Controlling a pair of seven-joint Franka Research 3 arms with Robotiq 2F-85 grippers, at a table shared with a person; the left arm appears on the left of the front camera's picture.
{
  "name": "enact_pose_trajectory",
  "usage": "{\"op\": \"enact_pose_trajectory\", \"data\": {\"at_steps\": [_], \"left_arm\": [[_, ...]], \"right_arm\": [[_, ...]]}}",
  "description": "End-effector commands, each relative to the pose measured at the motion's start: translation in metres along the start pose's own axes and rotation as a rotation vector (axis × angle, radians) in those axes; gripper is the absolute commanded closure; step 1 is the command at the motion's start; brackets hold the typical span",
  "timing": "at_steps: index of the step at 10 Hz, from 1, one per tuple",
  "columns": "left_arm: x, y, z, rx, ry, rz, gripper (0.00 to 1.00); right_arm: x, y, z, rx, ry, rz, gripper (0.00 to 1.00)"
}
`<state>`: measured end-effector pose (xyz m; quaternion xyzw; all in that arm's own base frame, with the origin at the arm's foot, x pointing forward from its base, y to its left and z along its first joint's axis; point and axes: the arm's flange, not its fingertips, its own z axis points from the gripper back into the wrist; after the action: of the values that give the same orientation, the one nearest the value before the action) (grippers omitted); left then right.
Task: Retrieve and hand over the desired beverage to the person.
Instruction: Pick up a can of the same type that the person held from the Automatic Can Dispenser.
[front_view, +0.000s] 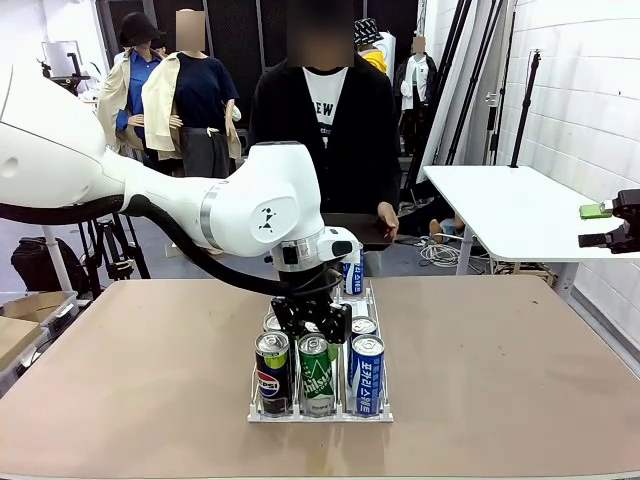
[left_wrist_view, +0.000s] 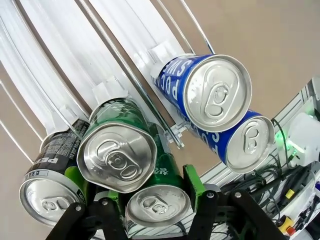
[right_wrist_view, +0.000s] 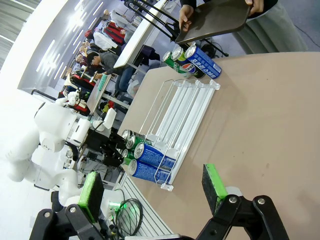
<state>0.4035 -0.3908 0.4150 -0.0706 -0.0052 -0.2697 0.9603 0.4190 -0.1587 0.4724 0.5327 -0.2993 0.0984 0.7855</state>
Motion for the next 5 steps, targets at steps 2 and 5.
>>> {"op": "enact_pose_trajectory", "data": {"at_steps": [2, 5], "left_arm": [[0.0, 0.0, 0.0, 0.0, 0.0, 0.0, 1.0], [0.0, 0.0, 0.0, 0.0, 0.0, 0.0, 1.0]], "right_arm": [[-0.001, 0.0, 0.0, 0.013, -0.006, -0.001, 0.0], [-0.001, 0.0, 0.0, 0.013, -0.006, -0.001, 0.0]]}}
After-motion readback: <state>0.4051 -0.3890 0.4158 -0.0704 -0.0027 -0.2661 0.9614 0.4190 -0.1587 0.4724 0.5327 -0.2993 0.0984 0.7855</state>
